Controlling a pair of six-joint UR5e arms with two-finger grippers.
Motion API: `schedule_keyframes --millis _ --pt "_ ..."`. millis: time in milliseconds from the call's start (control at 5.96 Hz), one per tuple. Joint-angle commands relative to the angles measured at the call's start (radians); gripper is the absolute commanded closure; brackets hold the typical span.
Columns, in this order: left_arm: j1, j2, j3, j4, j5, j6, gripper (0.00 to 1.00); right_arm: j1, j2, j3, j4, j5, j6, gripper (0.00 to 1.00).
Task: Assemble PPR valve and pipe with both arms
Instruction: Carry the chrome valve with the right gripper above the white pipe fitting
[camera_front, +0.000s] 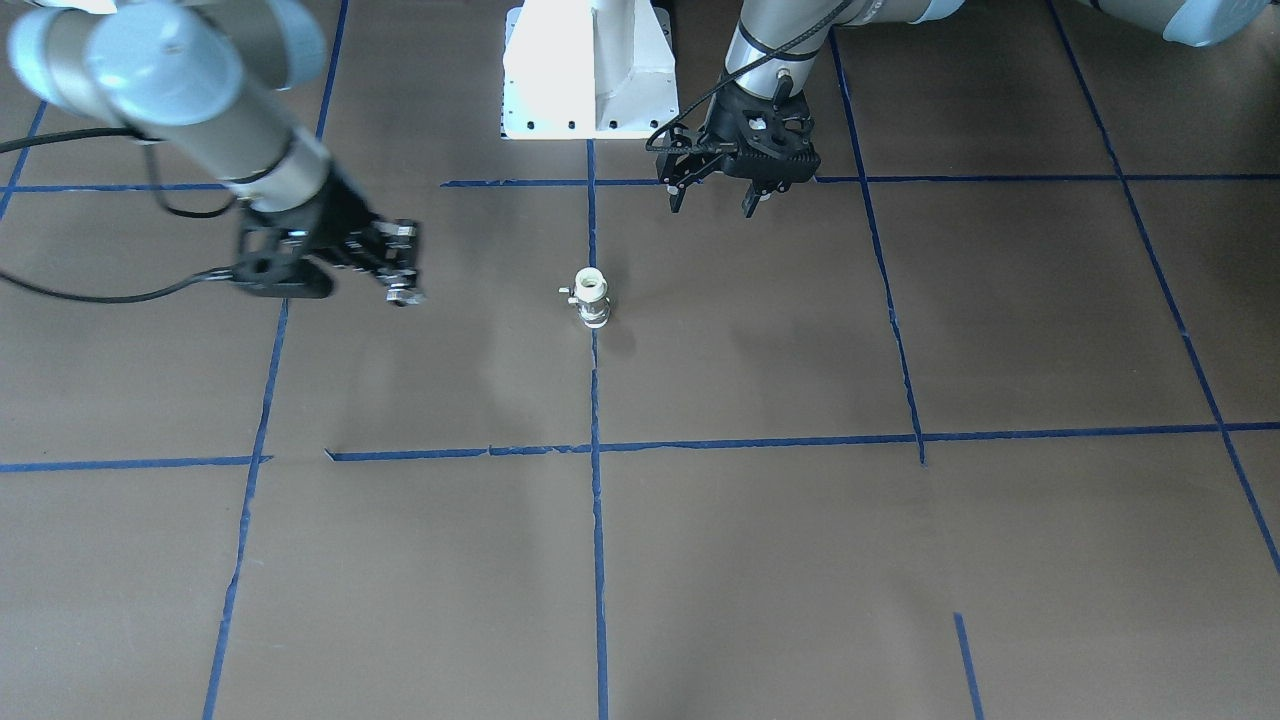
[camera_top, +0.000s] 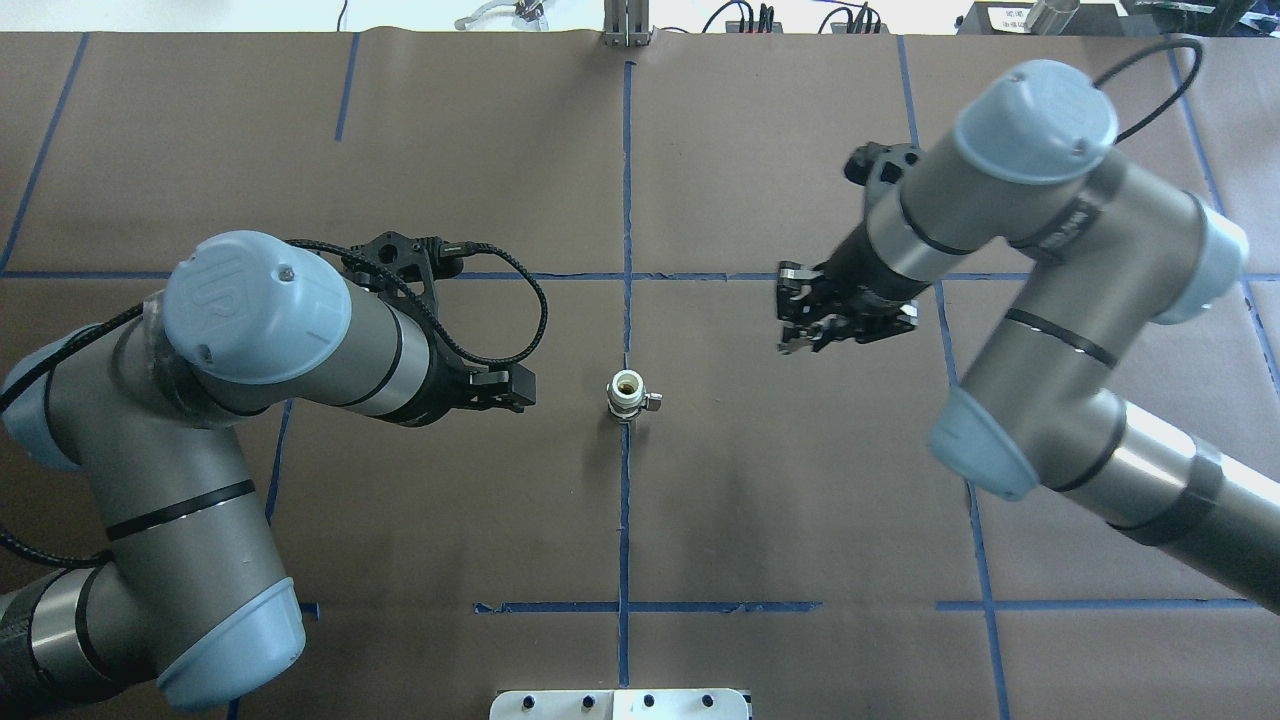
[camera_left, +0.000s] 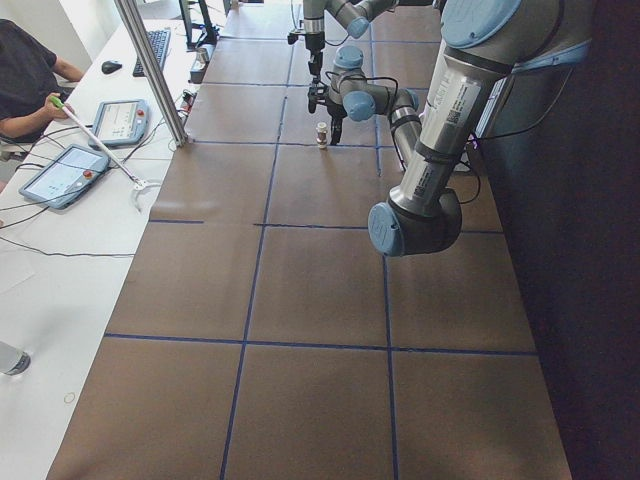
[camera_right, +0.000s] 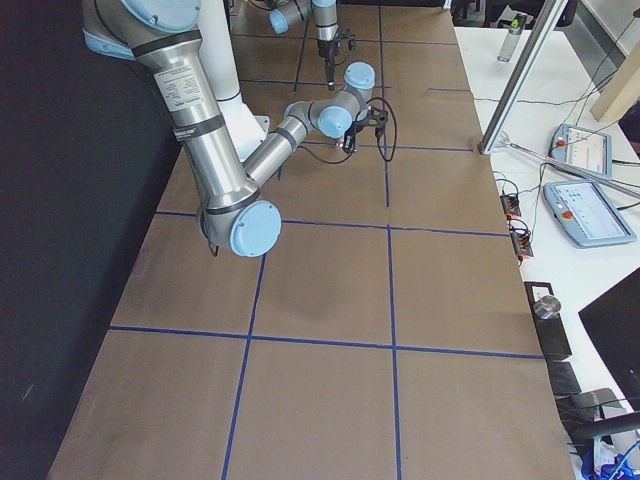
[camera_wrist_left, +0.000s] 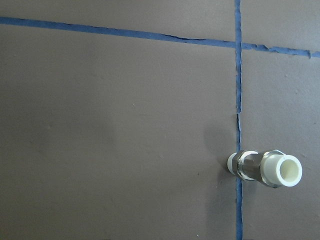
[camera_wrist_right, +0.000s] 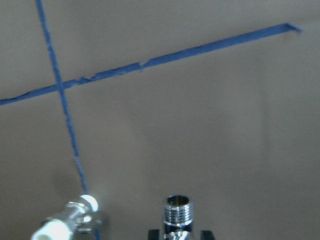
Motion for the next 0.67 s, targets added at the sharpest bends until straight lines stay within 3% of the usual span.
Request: schedule_keyframes --millis 0,504 --pt "0.0 0.015 -0.001 0.0 0.001 0.0 0.1 -0.075 0.207 -0.126 -0.021 -0.062 0.15 1.0" --pt "0.003 0.015 0.012 0.0 0.0 0.0 0.1 -0.116 0.213 -0.143 -0.024 -0.073 0.152 1.0"
